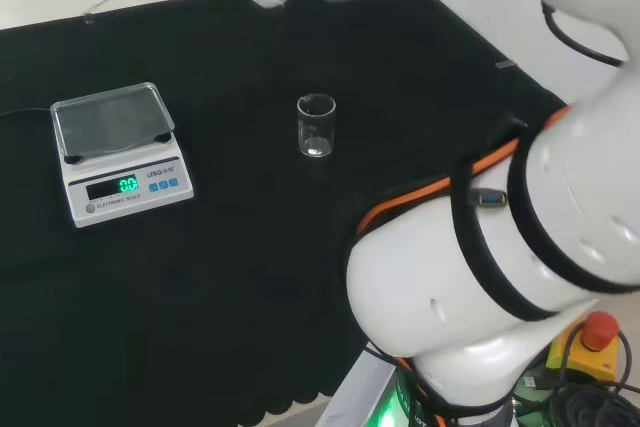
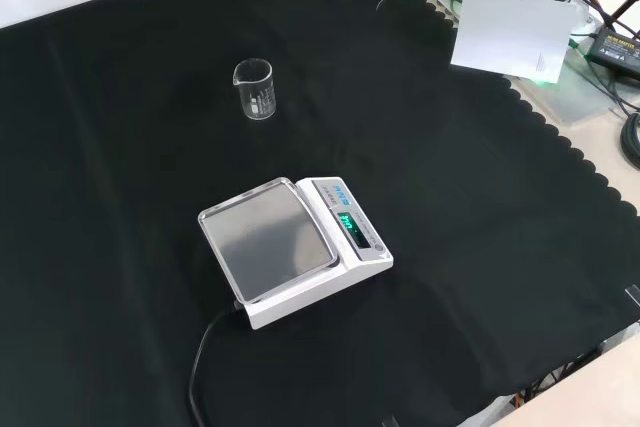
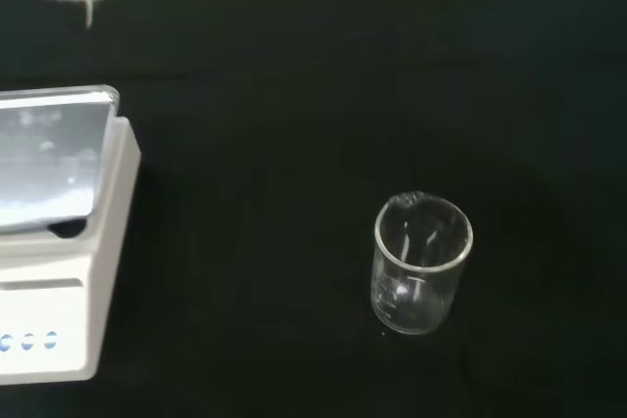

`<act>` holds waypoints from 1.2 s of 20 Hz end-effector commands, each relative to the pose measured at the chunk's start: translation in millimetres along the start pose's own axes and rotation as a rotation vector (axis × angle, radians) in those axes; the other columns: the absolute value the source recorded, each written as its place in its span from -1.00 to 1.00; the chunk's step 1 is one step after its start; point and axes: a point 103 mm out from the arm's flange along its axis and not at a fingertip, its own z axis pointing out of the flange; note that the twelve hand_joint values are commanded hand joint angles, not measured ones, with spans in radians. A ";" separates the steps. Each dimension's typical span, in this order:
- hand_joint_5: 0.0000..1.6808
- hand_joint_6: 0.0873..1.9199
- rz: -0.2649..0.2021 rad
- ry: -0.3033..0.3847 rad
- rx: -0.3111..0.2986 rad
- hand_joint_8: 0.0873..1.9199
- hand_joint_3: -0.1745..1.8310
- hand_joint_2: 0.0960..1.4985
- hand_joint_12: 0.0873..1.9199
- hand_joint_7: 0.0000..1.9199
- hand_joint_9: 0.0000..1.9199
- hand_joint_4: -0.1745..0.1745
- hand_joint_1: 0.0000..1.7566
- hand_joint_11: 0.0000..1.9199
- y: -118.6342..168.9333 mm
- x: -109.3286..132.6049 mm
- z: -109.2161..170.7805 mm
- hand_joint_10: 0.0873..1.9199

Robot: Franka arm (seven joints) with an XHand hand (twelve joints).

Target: Pick up the beaker.

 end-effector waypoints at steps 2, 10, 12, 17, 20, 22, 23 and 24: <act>-0.61 -0.87 0.038 -0.024 0.059 -0.25 -0.51 -0.24 0.54 -0.64 -0.63 -0.25 -0.21 -0.92 70.0 -25.8 42.9 -0.15; -0.62 -0.95 0.126 -0.105 0.112 -0.25 -0.54 -0.23 0.51 -0.71 -0.69 -0.19 -0.21 -1.00 93.6 -19.6 78.7 -0.13; -0.64 -0.98 0.083 -0.044 0.123 -0.25 -0.55 -0.24 0.46 -0.74 -0.72 -0.16 -0.21 -1.00 104.2 -10.8 98.0 -0.13; -0.72 -1.00 0.048 -0.045 0.176 -0.28 -0.57 -0.25 0.41 -0.82 -0.78 -0.07 -0.21 -1.00 106.5 -36.2 120.0 -0.13; -0.74 -1.00 0.047 -0.014 0.204 -0.29 -0.58 -0.26 0.41 -0.84 -0.79 -0.05 -0.21 -1.00 111.3 -48.2 135.6 -0.13; -0.75 -1.00 0.039 -0.013 0.224 -0.29 -0.58 -0.26 0.41 -0.85 -0.79 -0.05 -0.22 -1.00 116.3 -49.6 149.4 -0.12; -0.75 -1.00 0.036 -0.013 0.233 -0.29 -0.58 -0.26 0.41 -0.85 -0.79 -0.04 -0.22 -1.00 118.4 -49.1 155.2 -0.12; -0.76 -1.00 0.032 -0.012 0.243 -0.29 -0.58 -0.26 0.41 -0.85 -0.79 -0.04 -0.22 -1.00 120.5 -48.0 161.5 -0.12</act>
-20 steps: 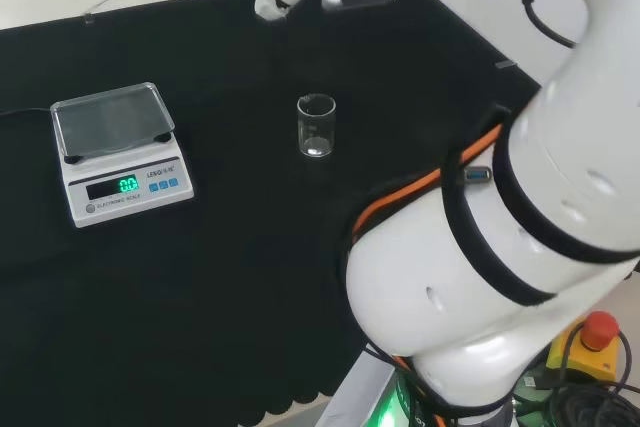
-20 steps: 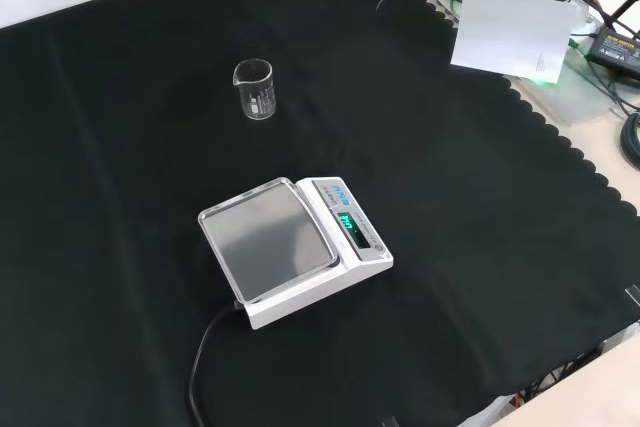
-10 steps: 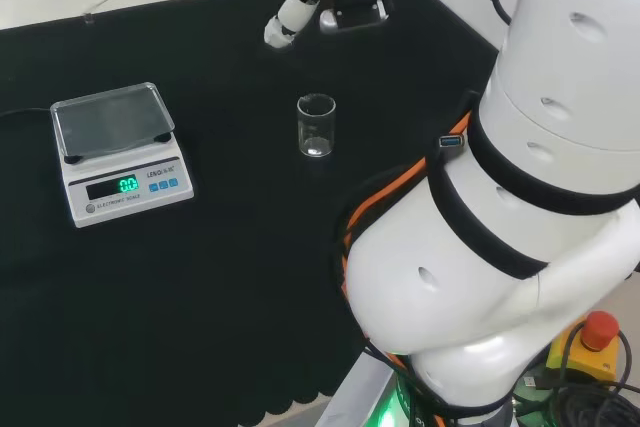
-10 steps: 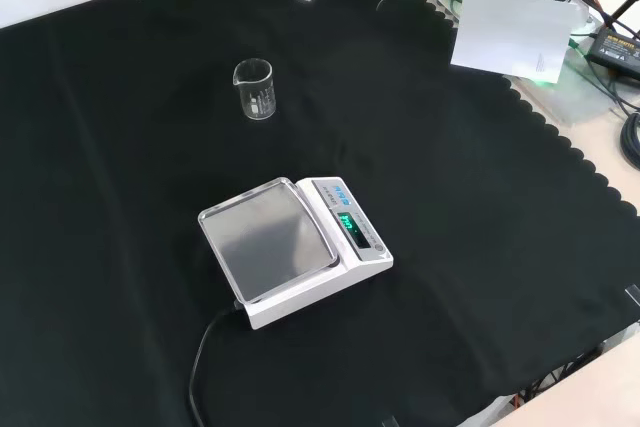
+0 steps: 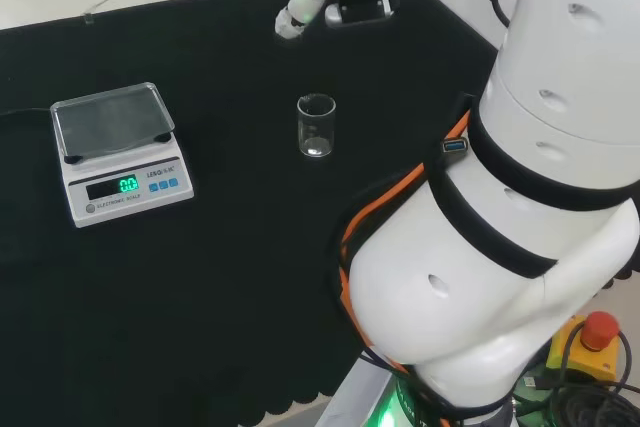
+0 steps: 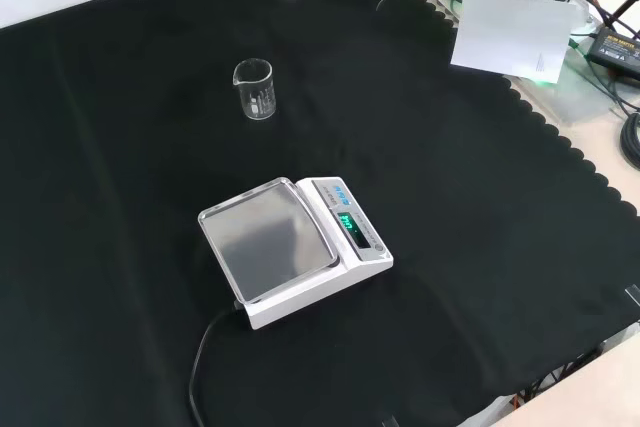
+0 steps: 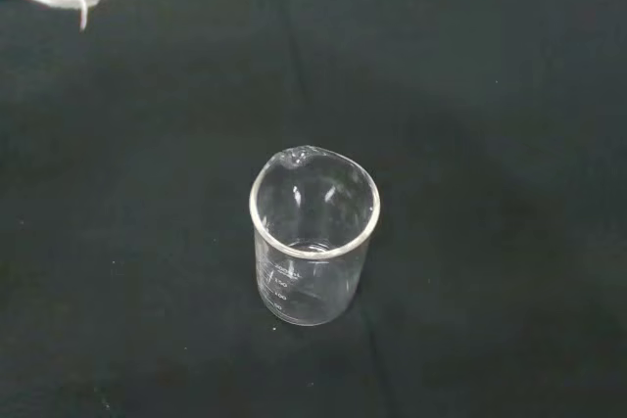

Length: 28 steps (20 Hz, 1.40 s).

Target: Pick up the beaker.

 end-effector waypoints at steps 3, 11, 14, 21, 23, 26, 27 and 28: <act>-0.76 -1.00 -0.119 0.019 0.168 -0.29 -0.59 -0.26 0.41 -0.86 -0.80 -0.03 -0.22 -1.00 50.3 8.6 104.3 -0.12; -0.77 -1.00 -0.175 0.012 0.197 -0.30 -0.59 -0.26 0.40 -0.87 -0.80 -0.02 -0.22 -1.00 52.0 32.0 127.3 -0.12; -0.77 -1.00 -0.187 0.000 0.199 -0.30 -0.59 -0.26 0.40 -0.87 -0.81 -0.01 -0.23 -1.00 51.1 40.8 130.7 -0.12; -0.81 -1.00 -0.130 -0.020 0.206 -0.32 -0.61 -0.27 0.40 -0.92 -0.82 0.04 -0.24 -1.00 60.1 33.4 135.7 -0.11; -0.82 -1.00 -0.114 -0.016 0.210 -0.32 -0.61 -0.27 0.40 -0.95 -0.84 0.05 -0.25 -1.00 65.0 29.5 137.7 -0.11; -0.82 -1.00 -0.106 -0.009 0.221 -0.33 -0.62 -0.27 0.40 -0.97 -0.85 0.06 -0.25 -1.00 73.1 27.5 141.1 -0.11; -0.83 -1.00 -0.106 -0.012 0.226 -0.33 -0.62 -0.27 0.40 -0.97 -0.85 0.07 -0.25 -1.00 76.2 27.9 143.6 -0.11; -0.83 -1.00 -0.105 -0.012 0.231 -0.33 -0.62 -0.27 0.40 -0.97 -0.86 0.07 -0.25 -1.00 79.3 28.0 146.7 -0.11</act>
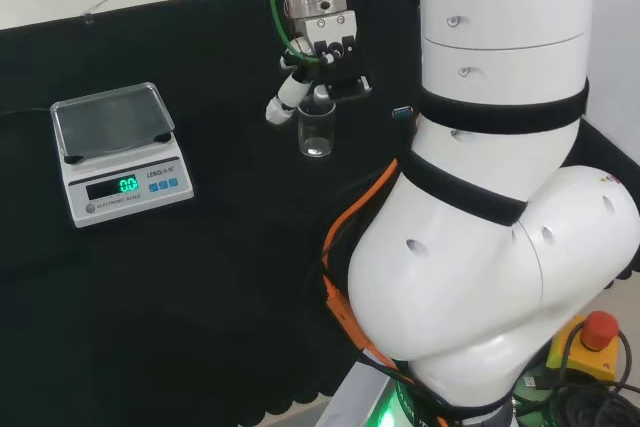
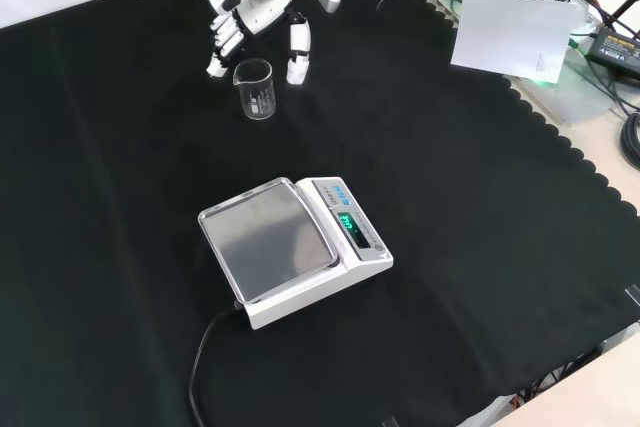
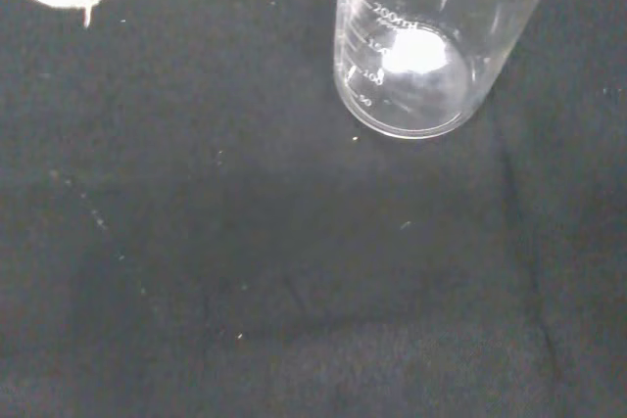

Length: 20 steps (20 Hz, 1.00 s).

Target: Pick up the beaker.

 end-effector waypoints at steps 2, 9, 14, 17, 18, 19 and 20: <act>-0.83 -1.00 0.030 0.004 0.034 -0.33 -0.62 -0.27 0.40 -0.97 -0.86 0.08 -0.25 -1.00 24.6 -7.4 13.1 -0.11; -0.84 -1.00 0.043 0.003 0.066 -0.33 -0.63 -0.27 0.40 -0.98 -0.87 0.09 -0.25 -1.00 48.5 -12.0 29.9 -0.10; -0.84 -1.00 0.065 0.001 0.079 -0.33 -0.63 -0.27 0.39 -0.98 -0.87 0.09 -0.24 -1.00 56.0 -22.8 35.5 -0.10; -0.84 -1.00 0.082 0.010 0.087 -0.33 -0.63 -0.26 0.40 -0.98 -0.87 0.09 -0.20 -1.00 58.3 -31.1 39.2 -0.10; -0.83 -1.00 0.088 0.012 0.089 -0.32 -0.63 -0.26 0.42 -0.98 -0.86 0.10 -0.19 -1.00 58.8 -33.4 40.1 -0.09; -0.83 -1.00 0.092 0.014 0.092 -0.32 -0.63 -0.26 0.46 -0.97 -0.85 0.10 -0.17 -1.00 59.1 -35.1 41.2 -0.09; -0.83 -1.00 0.094 0.016 0.095 -0.32 -0.63 -0.26 0.52 -0.97 -0.82 0.11 -0.16 -1.00 59.2 -36.2 42.2 -0.08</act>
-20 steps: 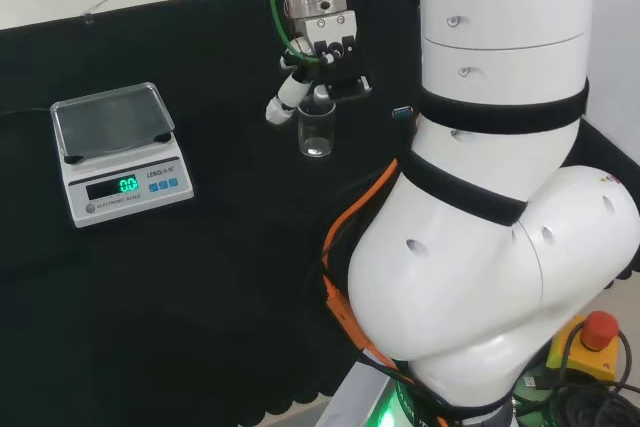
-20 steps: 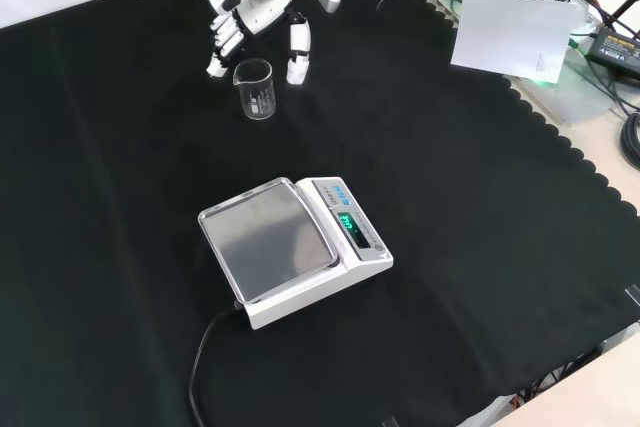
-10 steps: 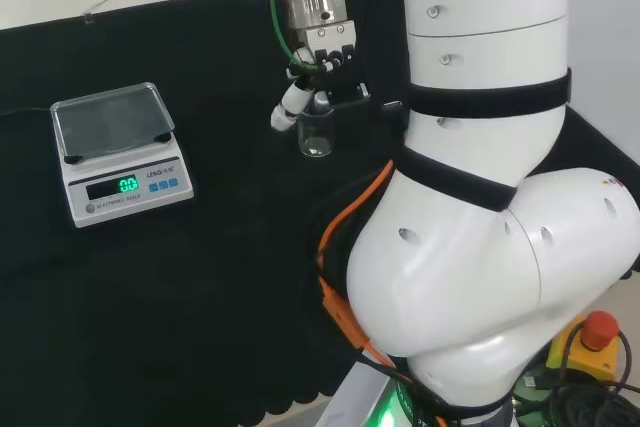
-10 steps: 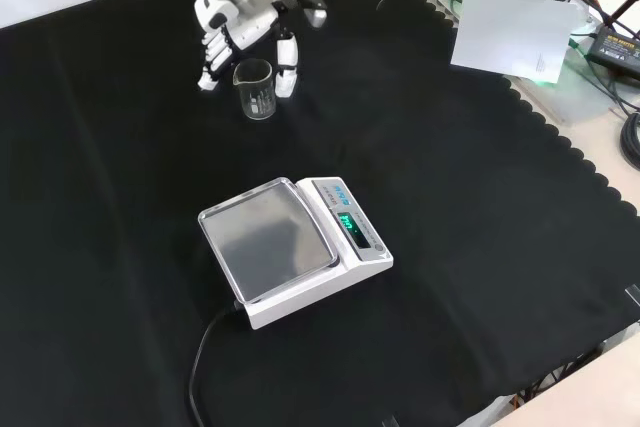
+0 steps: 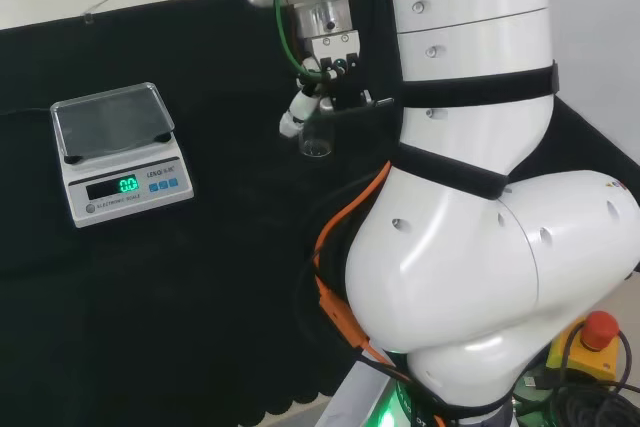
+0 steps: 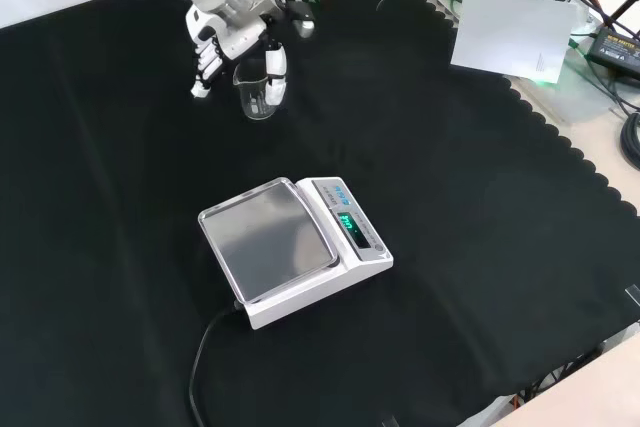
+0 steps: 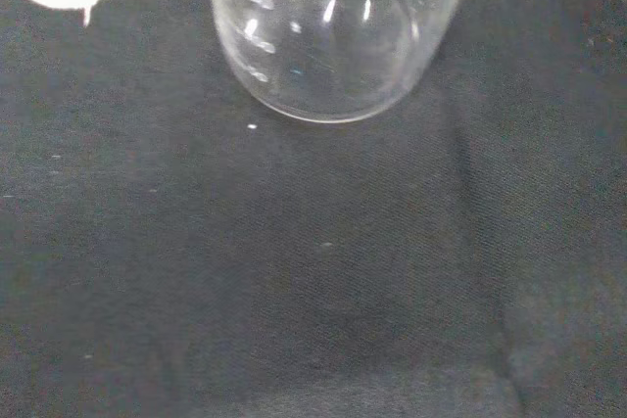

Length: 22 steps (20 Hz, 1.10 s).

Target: Pick up the beaker.

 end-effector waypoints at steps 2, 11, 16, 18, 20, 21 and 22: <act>-0.81 -1.00 0.015 0.028 0.008 -0.31 -0.62 -0.26 0.57 -0.96 -0.76 0.13 -0.11 -0.92 1.9 -8.6 6.4 -0.09; 0.02 -0.32 -0.016 0.086 -0.140 -0.19 -0.20 -0.44 0.01 -0.09 0.25 -0.29 0.30 0.22 -3.9 5.2 6.9 -0.47; 0.58 -0.51 -0.017 0.080 -0.148 -0.04 -0.18 -0.24 -0.24 0.13 0.43 -0.99 0.38 0.53 -4.3 6.3 7.2 -0.49; 0.60 -0.52 -0.020 0.079 -0.147 -0.03 -0.17 -0.25 -0.25 0.14 0.44 -1.00 0.38 0.54 -5.2 6.5 6.0 -0.48; 0.61 -0.52 -0.026 0.079 -0.152 -0.02 -0.16 -0.26 -0.27 0.14 0.43 -1.00 0.39 0.55 -8.7 6.7 0.3 -0.46; 0.61 -0.52 -0.029 0.080 -0.158 -0.02 -0.15 -0.26 -0.27 0.14 0.43 -1.00 0.39 0.56 -11.3 7.5 -3.7 -0.46; 0.61 -0.52 -0.032 0.080 -0.166 -0.02 -0.15 -0.26 -0.27 0.15 0.43 -1.00 0.39 0.56 -14.3 8.4 -8.4 -0.45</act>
